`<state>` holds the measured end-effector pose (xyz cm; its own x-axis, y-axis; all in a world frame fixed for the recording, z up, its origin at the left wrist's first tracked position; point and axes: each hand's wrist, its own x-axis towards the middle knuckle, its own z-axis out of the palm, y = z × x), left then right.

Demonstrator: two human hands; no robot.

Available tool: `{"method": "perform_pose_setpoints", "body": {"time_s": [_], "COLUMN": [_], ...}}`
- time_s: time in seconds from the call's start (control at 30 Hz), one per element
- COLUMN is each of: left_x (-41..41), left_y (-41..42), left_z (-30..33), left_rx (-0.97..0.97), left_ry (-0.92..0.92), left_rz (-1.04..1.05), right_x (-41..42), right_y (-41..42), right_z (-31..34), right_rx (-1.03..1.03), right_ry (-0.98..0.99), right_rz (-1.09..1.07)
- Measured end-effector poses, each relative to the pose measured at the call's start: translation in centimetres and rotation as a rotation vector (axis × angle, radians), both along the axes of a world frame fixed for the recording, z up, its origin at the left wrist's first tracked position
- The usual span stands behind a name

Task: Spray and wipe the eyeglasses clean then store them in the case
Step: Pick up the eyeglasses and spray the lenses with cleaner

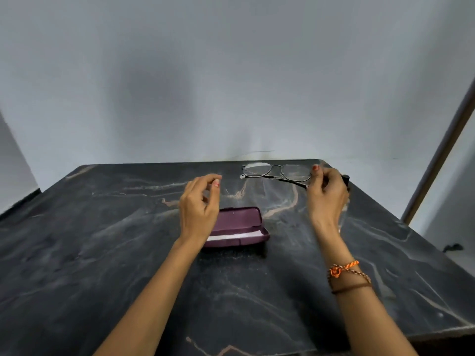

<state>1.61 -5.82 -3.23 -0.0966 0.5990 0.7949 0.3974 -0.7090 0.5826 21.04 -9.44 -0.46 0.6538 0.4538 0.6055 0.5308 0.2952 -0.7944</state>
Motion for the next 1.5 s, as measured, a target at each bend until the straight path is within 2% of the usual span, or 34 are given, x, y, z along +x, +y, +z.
{"method": "perform_pose_setpoints", "body": {"time_s": [0.07, 0.17, 0.3, 0.4, 0.67, 0.77, 0.9, 1.13, 1.27, 1.5], "left_x": [0.9, 2.1, 3.3, 3.8, 3.8, 4.3, 4.5, 4.6, 4.6, 4.8], "left_y": [0.6, 1.5, 2.0, 2.3, 2.6, 2.6, 2.7, 2.3, 2.1, 2.1], "left_z": [0.8, 2.0, 2.6, 2.6, 2.1, 1.9, 1.4, 0.8, 0.6, 0.5], "left_rx": [-0.158, -0.371, -0.4, -0.401, -0.198, -0.152, -0.191, -0.292, -0.231, -0.154], "left_ry": [-0.143, -0.452, -0.653, -0.73, -0.651, -0.635, -0.646, -0.63, -0.556, -0.551], "left_rz": [-0.09, -0.356, -0.482, -0.575, -0.644, -0.592, -0.502, -0.564, -0.524, -0.541], "right_x": [-0.3, -0.6, -0.3, -0.1, 1.0, 1.2, 1.4, 1.3, 1.5, 1.7], "right_y": [1.1, 2.7, 4.1, 4.6, 4.4, 4.3, 4.4, 4.3, 4.3, 3.9], "right_z": [0.0, -0.3, -0.8, -1.4, -2.0, -2.0, -2.2, -2.5, -2.5, -2.2], "right_rx": [0.031, 0.097, 0.18, 0.248, 0.351, 0.377, 0.388, 0.353, 0.308, 0.26], "right_ry": [0.103, 0.239, 0.287, 0.325, 0.301, 0.301, 0.326, 0.3, 0.224, 0.139], "right_rz": [0.078, 0.215, 0.304, 0.35, 0.449, 0.473, 0.491, 0.533, 0.547, 0.572]}}
